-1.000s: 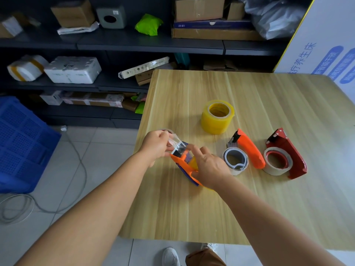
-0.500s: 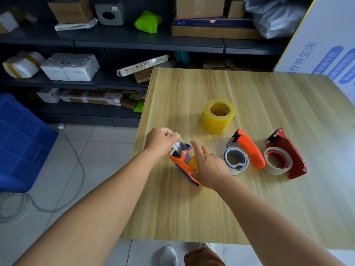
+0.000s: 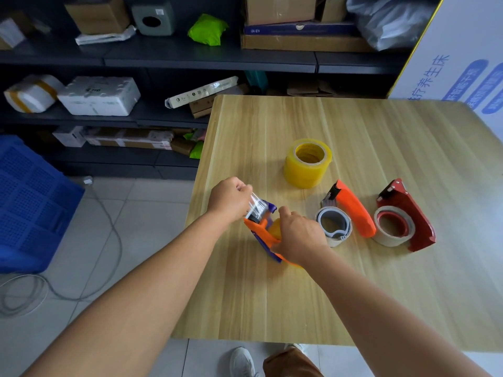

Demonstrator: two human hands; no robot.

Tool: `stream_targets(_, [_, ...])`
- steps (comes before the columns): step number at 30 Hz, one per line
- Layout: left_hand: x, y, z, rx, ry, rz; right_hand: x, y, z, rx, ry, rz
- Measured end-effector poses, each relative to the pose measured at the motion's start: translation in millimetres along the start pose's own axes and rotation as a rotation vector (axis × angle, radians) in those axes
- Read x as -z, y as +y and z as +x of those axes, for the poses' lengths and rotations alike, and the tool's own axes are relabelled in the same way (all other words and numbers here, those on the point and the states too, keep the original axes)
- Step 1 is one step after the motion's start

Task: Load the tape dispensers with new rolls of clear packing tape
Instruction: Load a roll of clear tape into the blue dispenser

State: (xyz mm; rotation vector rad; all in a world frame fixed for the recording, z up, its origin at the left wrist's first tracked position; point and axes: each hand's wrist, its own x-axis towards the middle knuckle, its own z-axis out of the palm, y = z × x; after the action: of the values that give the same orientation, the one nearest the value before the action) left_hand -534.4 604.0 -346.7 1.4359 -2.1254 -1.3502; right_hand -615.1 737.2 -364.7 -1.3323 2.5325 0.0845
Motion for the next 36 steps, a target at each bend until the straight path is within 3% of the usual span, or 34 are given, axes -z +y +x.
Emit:
stream_targets(4, [0.9,7.4,-3.6,-0.016,0.002,-0.023,2.3,5.1,-3.5,0.005,0.014,0.059])
stream_targets(12, [-1.3,19.8,-16.0,-0.086,-0.031,0.003,2.1,-3.9,-12.5,0.046,0.224,0.283])
stream_targets(22, [-4.8,34.3,-32.9,-0.244,-0.069,0.135,2.2,5.5,-16.4,-0.043,0.168,0.382])
stream_targets(29, [13.3,65.1,-40.8,-0.391,-0.006,0.22,2.7,15.2,-19.5,-0.129,0.173,0.511])
stream_targets(36, [30.0,78.4,-44.1,-0.418,0.045,0.11,-1.4,18.3,-20.1,-0.173,0.148,0.556])
